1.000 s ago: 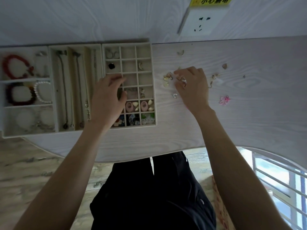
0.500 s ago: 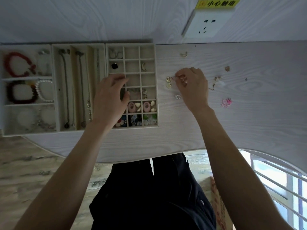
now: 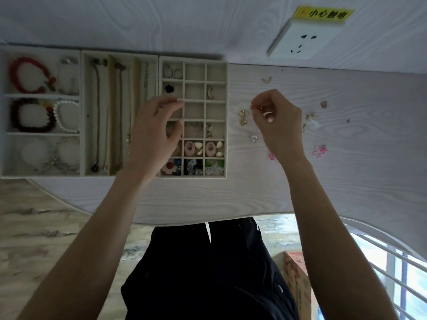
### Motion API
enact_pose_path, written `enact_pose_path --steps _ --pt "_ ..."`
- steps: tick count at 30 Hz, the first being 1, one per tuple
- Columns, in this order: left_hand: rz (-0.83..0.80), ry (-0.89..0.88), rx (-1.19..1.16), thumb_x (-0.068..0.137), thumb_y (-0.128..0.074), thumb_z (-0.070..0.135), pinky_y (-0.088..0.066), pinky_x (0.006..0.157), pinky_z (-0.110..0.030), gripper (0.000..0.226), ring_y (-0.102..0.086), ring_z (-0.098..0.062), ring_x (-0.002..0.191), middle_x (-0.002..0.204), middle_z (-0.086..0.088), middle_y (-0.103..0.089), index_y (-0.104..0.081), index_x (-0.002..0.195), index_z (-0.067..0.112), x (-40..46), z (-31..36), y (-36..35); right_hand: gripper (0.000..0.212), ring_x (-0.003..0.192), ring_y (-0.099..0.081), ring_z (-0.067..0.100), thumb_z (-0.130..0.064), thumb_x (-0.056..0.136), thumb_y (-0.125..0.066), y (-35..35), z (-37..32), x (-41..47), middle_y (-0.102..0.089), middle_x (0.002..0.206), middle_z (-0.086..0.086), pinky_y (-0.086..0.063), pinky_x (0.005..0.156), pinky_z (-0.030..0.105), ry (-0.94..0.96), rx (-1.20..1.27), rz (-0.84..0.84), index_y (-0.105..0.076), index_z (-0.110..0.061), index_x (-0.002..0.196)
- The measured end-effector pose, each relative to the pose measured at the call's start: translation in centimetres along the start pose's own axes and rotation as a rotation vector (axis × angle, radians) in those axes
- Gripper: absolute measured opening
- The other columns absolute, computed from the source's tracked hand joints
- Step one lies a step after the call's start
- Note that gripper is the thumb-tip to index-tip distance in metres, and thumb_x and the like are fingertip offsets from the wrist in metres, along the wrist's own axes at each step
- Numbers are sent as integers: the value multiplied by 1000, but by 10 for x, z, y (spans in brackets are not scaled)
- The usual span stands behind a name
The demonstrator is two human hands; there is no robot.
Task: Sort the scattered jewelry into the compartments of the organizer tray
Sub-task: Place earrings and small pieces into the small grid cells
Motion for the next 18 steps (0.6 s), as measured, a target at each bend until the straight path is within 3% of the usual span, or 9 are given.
enact_pose_path --steps 4,8,12,16,18 --pt "118 67 -29 91 -60 11 -32 99 -16 28 -53 -22 110 119 -12 -58 -61 119 7 -9 -17 17 10 74 -61 -4 -8 85 -65 -36 -33 6 -68 82 -12 -45 71 8 92 -10 -101 -72 -13 91" --pt "145 126 -15 92 -58 16 -22 96 -2 28 -50 -21 110 118 -10 -58 -62 119 10 -15 -36 22 14 73 -63 7 -14 83 -67 -85 -64 14 -72 85 0 -50 71 17 250 -76 -156 -75 -12 94" --pt "151 110 -17 91 -59 15 -28 92 -9 27 -51 -19 106 115 -9 -60 -63 117 10 -10 -36 19 17 76 -63 10 -18 85 -64 -107 -69 30 -71 88 1 -50 73 23 283 -129 -158 -73 -12 99" --pt "148 87 -14 88 -61 10 -22 92 -5 27 -47 -17 105 111 -10 -61 -64 115 8 -4 -36 17 8 73 -60 9 -13 77 -69 -120 -71 39 -65 81 -3 -52 69 28 273 -128 -189 -65 -12 84" --pt "128 90 -10 89 -60 12 -24 92 -9 28 -51 -23 106 112 -9 -61 -64 116 9 -2 -36 15 8 70 -60 12 -12 74 -70 -123 -74 40 -65 78 -1 -52 67 30 283 -130 -183 -65 -11 79"
Point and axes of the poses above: each hand's wrist, its own x-axis towards the middle knuckle, its own y-axis out of the back of the hand, z = x × y, the point moved 7 cm from there along x, towards the middle knuckle
